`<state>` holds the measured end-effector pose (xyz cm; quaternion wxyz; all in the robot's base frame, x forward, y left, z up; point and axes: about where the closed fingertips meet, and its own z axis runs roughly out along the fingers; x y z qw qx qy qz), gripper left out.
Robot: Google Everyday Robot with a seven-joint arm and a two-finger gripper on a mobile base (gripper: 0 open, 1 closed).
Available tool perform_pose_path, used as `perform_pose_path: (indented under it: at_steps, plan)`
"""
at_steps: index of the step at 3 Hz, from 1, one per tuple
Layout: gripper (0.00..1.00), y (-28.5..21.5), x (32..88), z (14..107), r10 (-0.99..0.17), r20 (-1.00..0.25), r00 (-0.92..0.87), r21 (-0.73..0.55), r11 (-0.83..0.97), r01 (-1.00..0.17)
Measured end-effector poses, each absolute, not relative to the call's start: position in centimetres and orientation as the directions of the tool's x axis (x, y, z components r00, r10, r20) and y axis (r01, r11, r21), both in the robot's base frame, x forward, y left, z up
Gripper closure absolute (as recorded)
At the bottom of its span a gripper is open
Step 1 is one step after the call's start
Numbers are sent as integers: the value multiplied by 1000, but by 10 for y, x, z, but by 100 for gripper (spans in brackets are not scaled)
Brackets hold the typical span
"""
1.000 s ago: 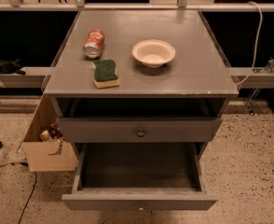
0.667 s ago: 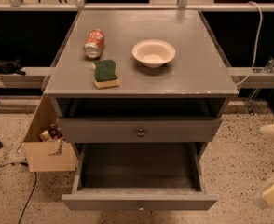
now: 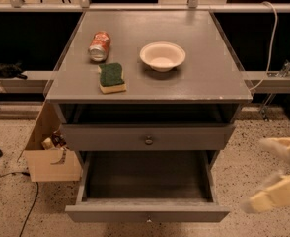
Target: Close middle drawer
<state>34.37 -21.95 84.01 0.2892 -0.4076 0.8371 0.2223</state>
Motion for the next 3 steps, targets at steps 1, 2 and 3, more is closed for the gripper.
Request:
perform_pose_path:
  at_steps: [1,2,3]
  plan:
    - [0,-196,371,806,-462,-707,-535,160,632,-758]
    - [0,-196,371,806,-462,-707,-535,160,632,-758]
    - [0,-190,371,794,-431,-713,-554,196,636,-747]
